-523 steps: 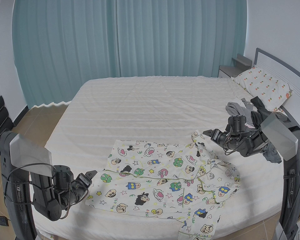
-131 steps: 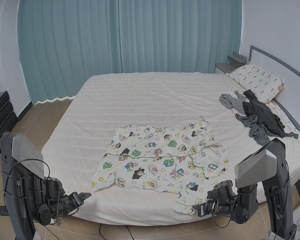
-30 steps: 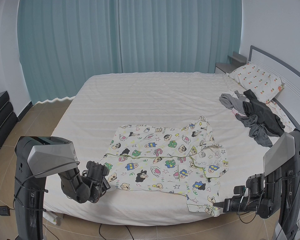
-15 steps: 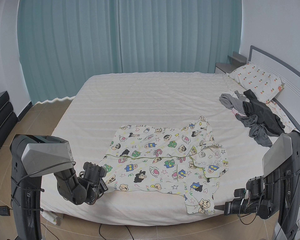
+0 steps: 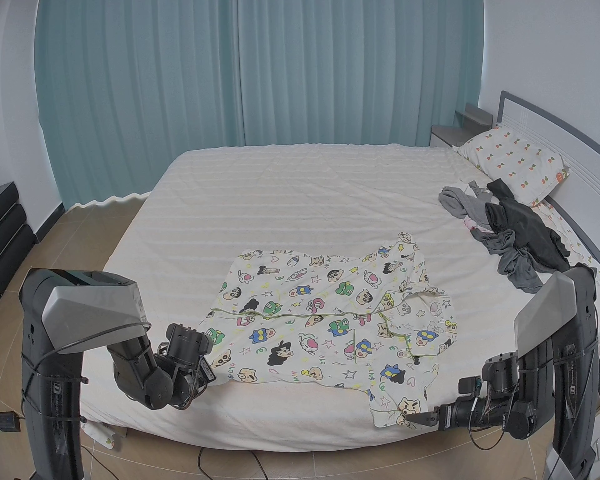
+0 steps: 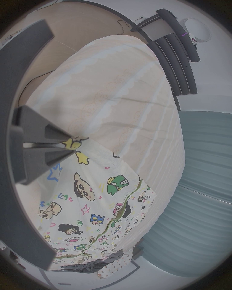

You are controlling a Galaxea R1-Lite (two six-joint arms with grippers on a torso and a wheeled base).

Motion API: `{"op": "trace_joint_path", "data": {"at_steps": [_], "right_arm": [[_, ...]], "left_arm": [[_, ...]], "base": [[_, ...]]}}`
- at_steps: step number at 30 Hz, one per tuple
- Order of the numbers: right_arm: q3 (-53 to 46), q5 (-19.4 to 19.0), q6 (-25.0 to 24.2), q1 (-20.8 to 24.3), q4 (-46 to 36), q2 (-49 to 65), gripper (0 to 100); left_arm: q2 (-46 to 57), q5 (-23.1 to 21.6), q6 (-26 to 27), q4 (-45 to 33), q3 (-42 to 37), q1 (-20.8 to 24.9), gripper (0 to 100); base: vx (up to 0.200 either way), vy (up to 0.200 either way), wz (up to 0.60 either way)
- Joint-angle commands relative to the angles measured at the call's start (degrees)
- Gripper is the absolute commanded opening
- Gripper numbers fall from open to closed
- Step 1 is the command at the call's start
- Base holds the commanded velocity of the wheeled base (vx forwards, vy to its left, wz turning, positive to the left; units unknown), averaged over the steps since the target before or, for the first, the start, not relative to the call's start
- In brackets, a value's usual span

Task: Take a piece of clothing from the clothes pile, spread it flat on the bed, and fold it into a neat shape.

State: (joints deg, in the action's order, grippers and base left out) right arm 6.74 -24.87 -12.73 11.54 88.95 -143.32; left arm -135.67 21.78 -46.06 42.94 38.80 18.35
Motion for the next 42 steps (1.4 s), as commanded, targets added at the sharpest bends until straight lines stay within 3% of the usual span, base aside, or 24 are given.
{"op": "trace_joint_path", "data": {"at_steps": [1,5,13,23,29,42], "right_arm": [[0.7,0.0,0.1,1.3,0.5,-0.5,100],[4.2,0.1,-0.2,1.8,-0.8,0.9,100],[9.7,0.1,-0.3,1.6,-11.4,3.8,100],[13.6,0.1,-0.5,1.4,-15.1,4.5,100],[17.5,0.2,-0.5,1.6,-27.2,6.9,100],[20.2,0.5,-0.2,2.3,-32.3,8.0,100]], "left_arm": [[0.1,0.0,0.0,0.0,0.2,-0.1,0],[0.1,-0.1,0.0,0.0,0.6,-0.1,0],[0.1,-0.1,0.1,0.0,0.6,-0.1,0],[0.1,-0.1,0.1,0.1,0.6,0.0,0],[0.1,-0.1,0.1,0.1,0.6,0.0,0],[-0.1,-0.1,0.1,0.2,0.9,0.0,0]], "base": [[0.0,0.0,0.0],[0.0,0.0,0.0],[0.0,0.0,0.0],[0.0,0.0,0.0],[0.0,0.0,0.0],[0.0,0.0,0.0]]}}
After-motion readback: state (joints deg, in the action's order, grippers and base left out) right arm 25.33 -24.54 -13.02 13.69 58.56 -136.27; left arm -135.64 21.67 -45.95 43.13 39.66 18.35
